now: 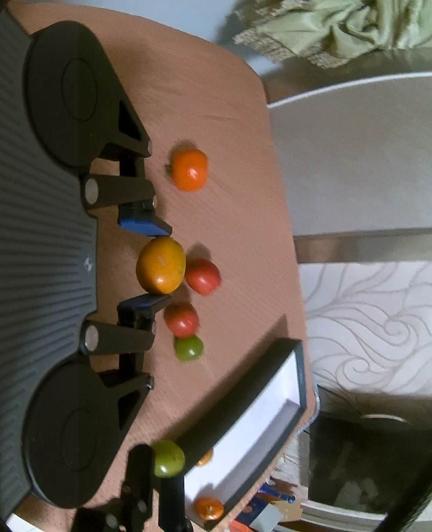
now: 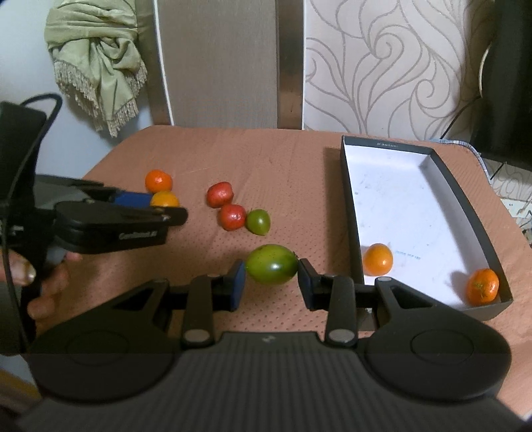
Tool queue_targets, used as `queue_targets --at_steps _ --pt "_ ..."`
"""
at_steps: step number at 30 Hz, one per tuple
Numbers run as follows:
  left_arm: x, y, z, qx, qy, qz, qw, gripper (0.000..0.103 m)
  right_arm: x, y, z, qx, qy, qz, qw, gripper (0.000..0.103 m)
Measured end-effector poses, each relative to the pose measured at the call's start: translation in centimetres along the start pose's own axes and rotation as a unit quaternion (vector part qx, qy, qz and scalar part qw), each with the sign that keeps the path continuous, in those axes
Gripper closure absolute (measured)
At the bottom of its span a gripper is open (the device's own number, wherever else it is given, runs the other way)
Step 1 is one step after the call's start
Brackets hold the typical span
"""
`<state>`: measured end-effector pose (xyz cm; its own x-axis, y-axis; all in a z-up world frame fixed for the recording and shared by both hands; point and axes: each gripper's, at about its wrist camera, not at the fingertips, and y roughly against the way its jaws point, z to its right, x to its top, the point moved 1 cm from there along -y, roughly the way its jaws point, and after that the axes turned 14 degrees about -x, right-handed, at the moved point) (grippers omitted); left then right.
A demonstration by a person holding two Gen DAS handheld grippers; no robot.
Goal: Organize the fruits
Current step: 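Carry the green tomato and yellow fruit over the white box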
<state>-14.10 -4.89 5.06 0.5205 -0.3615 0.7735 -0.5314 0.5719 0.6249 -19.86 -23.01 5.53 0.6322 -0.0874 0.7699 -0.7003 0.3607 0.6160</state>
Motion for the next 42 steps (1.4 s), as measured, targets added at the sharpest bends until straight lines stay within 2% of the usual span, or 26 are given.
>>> queue_targets --at_steps 11,18,33,42 --pt "1.8 -1.8 2.2 -0.019 -0.007 -0.012 0.9997 0.06 -0.3 2.0 1.0 0.0 0.015 0.031 0.999 0.065" --pt "4.2 -2.3 4.6 -0.034 -0.033 0.003 0.9989 0.06 0.1 2.8 2.5 -0.01 0.007 0.059 0.998 0.066" --pt "8.5 -4.7 10.8 -0.078 -0.073 0.025 0.994 0.06 -0.4 2.7 7.3 -0.055 -0.044 0.052 0.996 0.066" --pt "9.5 -7.2 13.9 -0.101 -0.078 0.015 0.9917 0.06 -1.3 2.8 9.6 -0.078 -0.074 0.039 0.993 0.066"
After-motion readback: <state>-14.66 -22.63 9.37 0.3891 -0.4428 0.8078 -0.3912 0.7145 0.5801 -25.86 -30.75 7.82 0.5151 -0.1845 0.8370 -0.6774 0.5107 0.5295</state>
